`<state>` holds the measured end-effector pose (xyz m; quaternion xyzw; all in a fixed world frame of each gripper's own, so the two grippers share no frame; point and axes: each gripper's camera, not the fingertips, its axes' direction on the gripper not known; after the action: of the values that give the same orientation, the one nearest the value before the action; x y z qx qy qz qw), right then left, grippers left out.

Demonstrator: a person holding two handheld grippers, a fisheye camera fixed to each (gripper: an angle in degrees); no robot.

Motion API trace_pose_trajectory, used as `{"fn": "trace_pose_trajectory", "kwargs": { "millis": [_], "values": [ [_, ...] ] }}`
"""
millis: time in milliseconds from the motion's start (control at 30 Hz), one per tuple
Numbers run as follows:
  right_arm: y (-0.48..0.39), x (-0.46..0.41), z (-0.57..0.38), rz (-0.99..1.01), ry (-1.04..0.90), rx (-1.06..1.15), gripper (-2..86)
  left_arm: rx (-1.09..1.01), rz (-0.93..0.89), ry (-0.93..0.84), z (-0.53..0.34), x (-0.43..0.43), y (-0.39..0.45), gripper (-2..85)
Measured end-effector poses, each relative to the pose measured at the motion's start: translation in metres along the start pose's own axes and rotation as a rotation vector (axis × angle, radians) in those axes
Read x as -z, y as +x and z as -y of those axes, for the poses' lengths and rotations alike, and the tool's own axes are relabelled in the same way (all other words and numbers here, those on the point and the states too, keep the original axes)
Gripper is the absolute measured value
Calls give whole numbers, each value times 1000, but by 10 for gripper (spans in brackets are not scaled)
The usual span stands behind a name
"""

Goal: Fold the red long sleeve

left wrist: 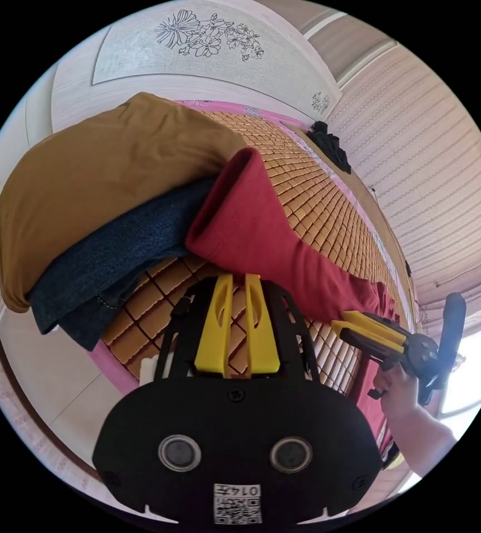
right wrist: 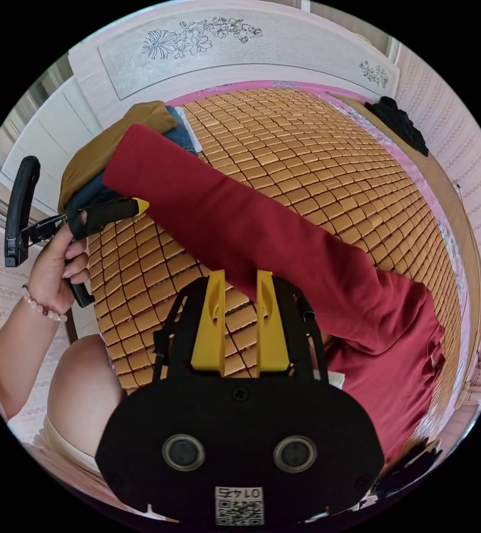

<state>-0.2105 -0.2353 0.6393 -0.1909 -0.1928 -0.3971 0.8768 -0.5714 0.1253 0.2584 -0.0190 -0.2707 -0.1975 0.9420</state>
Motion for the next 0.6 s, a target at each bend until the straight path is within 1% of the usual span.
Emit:
{"fn": "trace_pose_trajectory", "kwargs": {
  "millis": [100,233,300,333,367,433,467,500,567,600],
  "values": [
    [0,3,-9,12,4,14,26,63,-51,12,-4,0,-7,53],
    [-8,-2,-21,-20,6,49,4,163,-89,76,-15,2,-18,85],
    [-11,-4,-26,-27,13,55,0,190,-126,75,-16,-2,-20,79],
    [-12,-4,-30,-33,20,54,-3,189,-143,63,-15,-5,-19,58],
    [-13,-3,-35,-33,37,51,-5,153,-140,63,-14,-5,-14,22],
    [-13,1,-43,-34,74,29,-7,75,-118,124,-17,1,0,8],
    [-11,6,-48,-32,104,-1,-7,33,-142,165,-19,9,11,1],
    [-10,9,-50,-28,121,-19,-8,14,-171,190,-21,14,17,-2],
    [3,25,-62,37,209,-127,-8,-91,-321,302,-25,42,51,-6],
    [8,31,-67,68,242,-159,-8,-136,-344,335,-26,50,64,-7]
  ]
}}
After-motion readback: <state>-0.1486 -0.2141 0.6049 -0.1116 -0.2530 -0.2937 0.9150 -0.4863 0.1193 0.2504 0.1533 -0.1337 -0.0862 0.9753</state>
